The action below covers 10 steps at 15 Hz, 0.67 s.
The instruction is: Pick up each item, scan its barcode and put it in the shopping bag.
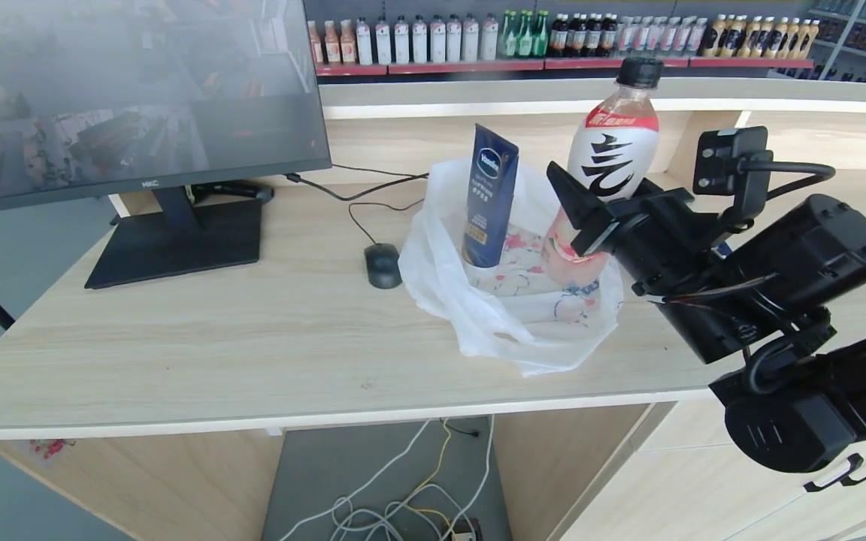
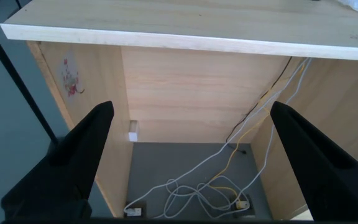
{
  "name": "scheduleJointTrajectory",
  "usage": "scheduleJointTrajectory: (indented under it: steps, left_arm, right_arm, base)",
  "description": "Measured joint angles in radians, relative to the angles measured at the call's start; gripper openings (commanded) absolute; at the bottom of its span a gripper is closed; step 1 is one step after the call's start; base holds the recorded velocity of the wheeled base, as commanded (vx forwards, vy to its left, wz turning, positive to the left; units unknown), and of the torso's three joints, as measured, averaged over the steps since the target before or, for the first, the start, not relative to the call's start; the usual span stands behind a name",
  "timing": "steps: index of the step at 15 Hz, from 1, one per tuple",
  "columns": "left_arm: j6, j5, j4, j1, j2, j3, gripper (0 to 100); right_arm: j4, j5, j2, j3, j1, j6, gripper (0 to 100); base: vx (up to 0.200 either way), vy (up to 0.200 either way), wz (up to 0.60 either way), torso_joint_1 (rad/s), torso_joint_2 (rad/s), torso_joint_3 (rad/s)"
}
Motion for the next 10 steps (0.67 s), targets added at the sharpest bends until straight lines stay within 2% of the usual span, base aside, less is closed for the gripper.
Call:
scheduleJointTrajectory:
  steps: [10]
  left_arm:
    - [0.000,0.000,0.000,0.000,0.000,0.000,100]
  right_arm:
    - [0.001,0.002,0.077,-0.014,-0.038,0.021,0]
  base:
    - [0.000,0.000,0.00,0.000,0.00,0.000]
